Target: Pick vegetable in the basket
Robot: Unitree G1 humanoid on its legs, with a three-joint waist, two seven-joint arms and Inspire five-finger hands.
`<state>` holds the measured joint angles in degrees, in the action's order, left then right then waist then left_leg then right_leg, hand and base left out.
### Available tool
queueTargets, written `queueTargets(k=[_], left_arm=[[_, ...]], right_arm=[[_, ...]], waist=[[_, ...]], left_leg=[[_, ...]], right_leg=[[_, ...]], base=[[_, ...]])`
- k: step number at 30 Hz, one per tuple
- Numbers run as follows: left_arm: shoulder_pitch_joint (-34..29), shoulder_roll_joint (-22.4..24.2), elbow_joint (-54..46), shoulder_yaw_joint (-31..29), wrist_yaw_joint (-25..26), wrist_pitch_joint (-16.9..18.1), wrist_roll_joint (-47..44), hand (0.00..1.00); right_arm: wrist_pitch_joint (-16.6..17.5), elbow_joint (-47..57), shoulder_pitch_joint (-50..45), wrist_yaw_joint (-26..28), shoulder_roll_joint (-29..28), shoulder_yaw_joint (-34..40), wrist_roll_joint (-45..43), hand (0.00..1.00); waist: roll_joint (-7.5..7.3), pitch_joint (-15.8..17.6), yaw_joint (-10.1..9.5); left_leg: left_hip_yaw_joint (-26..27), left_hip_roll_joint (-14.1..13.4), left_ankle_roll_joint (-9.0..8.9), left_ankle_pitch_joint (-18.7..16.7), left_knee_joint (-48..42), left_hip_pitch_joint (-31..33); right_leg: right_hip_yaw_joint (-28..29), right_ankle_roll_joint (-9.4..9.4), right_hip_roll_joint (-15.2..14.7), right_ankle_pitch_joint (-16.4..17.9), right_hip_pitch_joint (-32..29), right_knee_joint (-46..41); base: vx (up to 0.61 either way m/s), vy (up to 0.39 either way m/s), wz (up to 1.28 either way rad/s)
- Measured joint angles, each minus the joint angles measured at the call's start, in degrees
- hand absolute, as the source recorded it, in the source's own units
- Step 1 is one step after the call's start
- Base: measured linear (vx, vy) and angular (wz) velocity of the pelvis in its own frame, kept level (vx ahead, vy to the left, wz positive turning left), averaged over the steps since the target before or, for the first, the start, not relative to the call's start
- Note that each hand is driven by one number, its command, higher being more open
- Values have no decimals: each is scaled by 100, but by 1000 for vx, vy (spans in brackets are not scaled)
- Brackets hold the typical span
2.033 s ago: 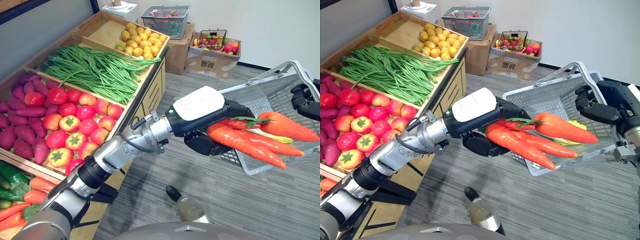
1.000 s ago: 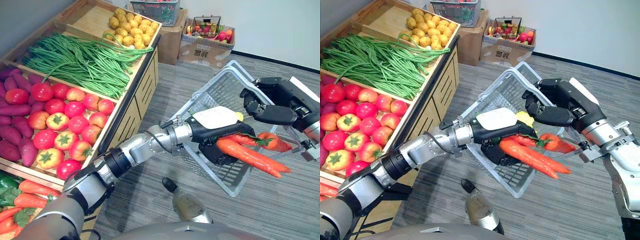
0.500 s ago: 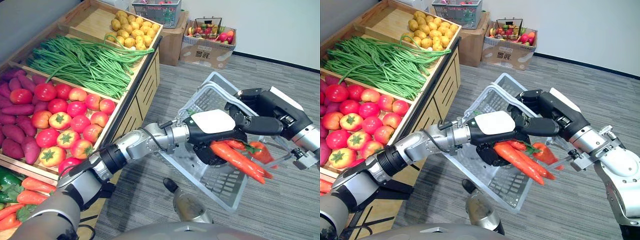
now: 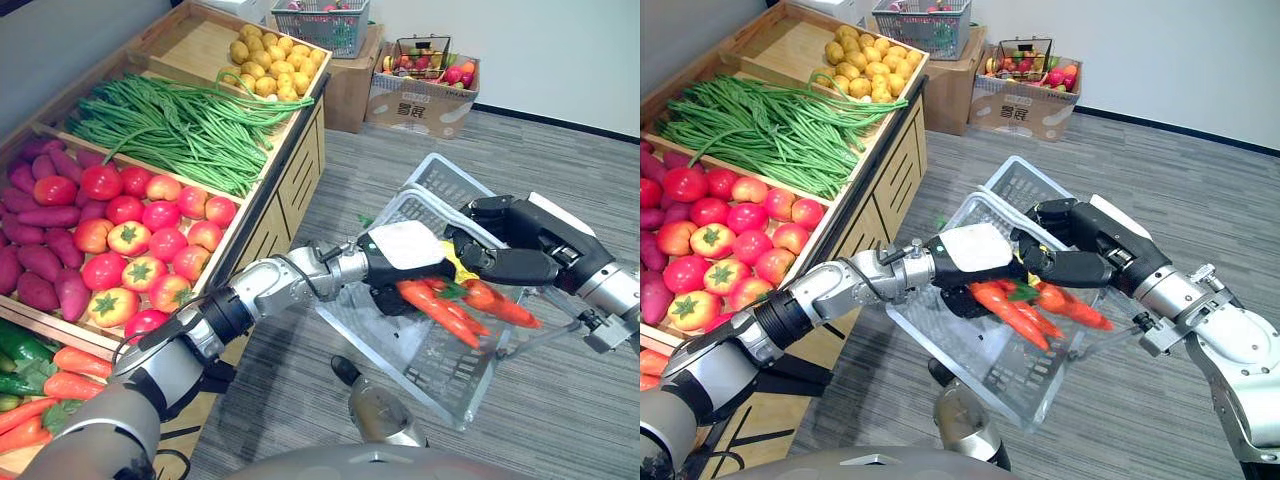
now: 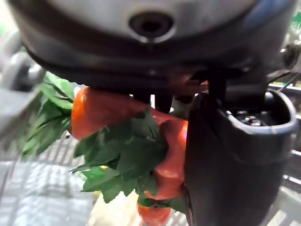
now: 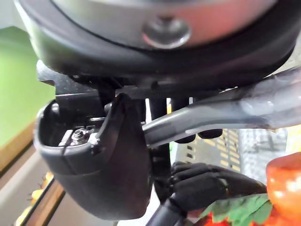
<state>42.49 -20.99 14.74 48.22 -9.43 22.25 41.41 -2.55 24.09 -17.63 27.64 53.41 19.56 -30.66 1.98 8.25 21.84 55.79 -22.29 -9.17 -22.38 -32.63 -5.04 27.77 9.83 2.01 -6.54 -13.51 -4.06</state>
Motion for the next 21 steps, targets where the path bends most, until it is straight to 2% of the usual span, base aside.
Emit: queueTargets(k=[6, 10, 15, 21], left_arm=[[-1, 133, 497, -463, 91, -23, 3, 0], [1, 199, 848, -909, 234, -187, 2, 0], [2, 200, 1261, -1028, 300, -378, 2, 0], [11, 197, 1351, -1095, 300, -393, 2, 0]], right_arm=[[0, 145, 19, -12, -158, 12, -37, 0], [1, 216, 27, -35, -274, 14, -181, 0], [1, 382, 23, -4, -389, 13, -221, 0], [1, 520, 20, 67, -389, 12, -233, 0]], waist=[[17, -3, -14], [17, -3, -42], [17, -2, -107], [11, 1, -109]], left_leg=[[-64, -39, 8, 0, -37, 71], [-94, -36, 11, 1, -39, 75], [-98, -32, 19, 6, -40, 80], [-99, -33, 22, 8, -40, 79]], right_leg=[[-59, -16, 7, -15, -29, -9], [-87, -20, 6, -12, -30, -54], [-90, -23, 4, -11, -40, -64], [-90, -23, 6, -10, -41, -62]], base=[[-2, 13, 4], [8, 29, 3], [1, 13, 0], [5, 12, 0]])
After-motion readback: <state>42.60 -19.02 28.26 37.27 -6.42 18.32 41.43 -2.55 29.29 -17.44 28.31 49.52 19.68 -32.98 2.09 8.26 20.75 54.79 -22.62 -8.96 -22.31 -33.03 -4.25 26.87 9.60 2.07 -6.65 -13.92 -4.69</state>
